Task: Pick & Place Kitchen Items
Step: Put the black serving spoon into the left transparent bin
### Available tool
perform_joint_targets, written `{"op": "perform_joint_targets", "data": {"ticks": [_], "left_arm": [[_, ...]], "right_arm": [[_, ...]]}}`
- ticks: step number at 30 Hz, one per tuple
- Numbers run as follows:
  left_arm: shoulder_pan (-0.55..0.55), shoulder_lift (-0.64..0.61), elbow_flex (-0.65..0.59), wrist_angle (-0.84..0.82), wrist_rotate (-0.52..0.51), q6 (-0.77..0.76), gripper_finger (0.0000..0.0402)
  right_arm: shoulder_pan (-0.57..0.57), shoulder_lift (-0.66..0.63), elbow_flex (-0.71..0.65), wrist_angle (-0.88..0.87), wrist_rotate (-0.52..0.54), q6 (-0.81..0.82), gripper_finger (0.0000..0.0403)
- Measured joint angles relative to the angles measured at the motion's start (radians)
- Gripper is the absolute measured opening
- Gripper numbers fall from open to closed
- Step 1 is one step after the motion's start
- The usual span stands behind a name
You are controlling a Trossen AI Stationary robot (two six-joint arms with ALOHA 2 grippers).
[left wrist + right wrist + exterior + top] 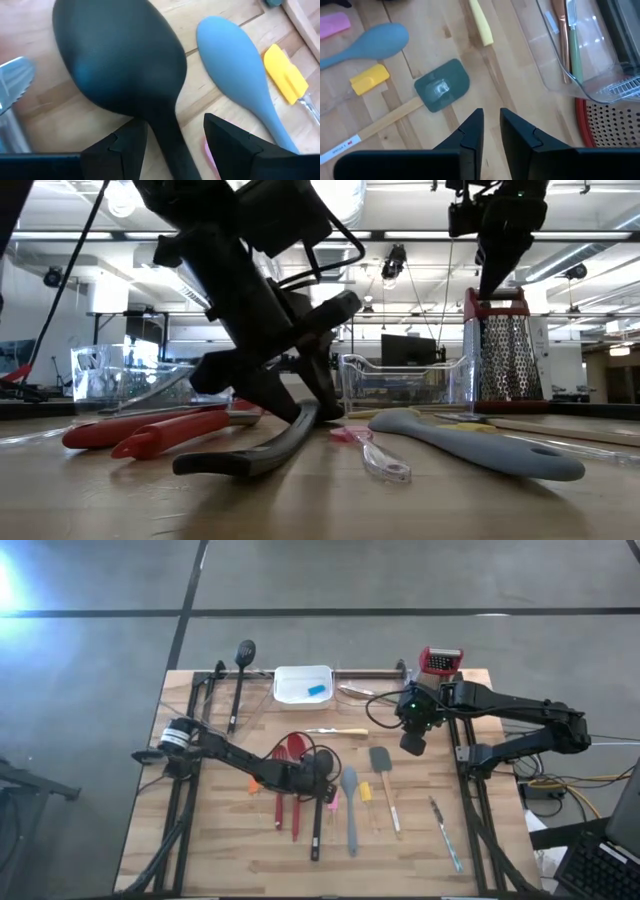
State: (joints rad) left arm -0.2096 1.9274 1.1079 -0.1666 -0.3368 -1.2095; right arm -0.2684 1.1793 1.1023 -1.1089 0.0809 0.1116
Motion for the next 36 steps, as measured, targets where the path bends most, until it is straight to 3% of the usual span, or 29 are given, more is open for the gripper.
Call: {"op": "perform_joint_targets", "data": {"ticks": [7,16,28,36], "left_arm": [[0.0,0.016,0.016,-0.001,-0.032,0.027,0.0166],[0.002,0.019,0.018,0.029,-0.042,0.055,0.0022],[-0.002,0.008,0.044,0.066,-0.034,0.165,0.0024],[-0.005,-0.085,0.05,0.084,-0.015,0.275,0.0023]], "right_arm": [[0.0,0.0,-0.008,0.0,0.0,0.0,0.0054],[0.0,0.0,-0.008,0.0,0.0,0.0,0.0047],[0.0,0.0,-0.01,-0.002,-0.002,0.017,0.0049],[0.0,0.0,-0.01,-0.003,-0.002,0.019,0.0044]]}}
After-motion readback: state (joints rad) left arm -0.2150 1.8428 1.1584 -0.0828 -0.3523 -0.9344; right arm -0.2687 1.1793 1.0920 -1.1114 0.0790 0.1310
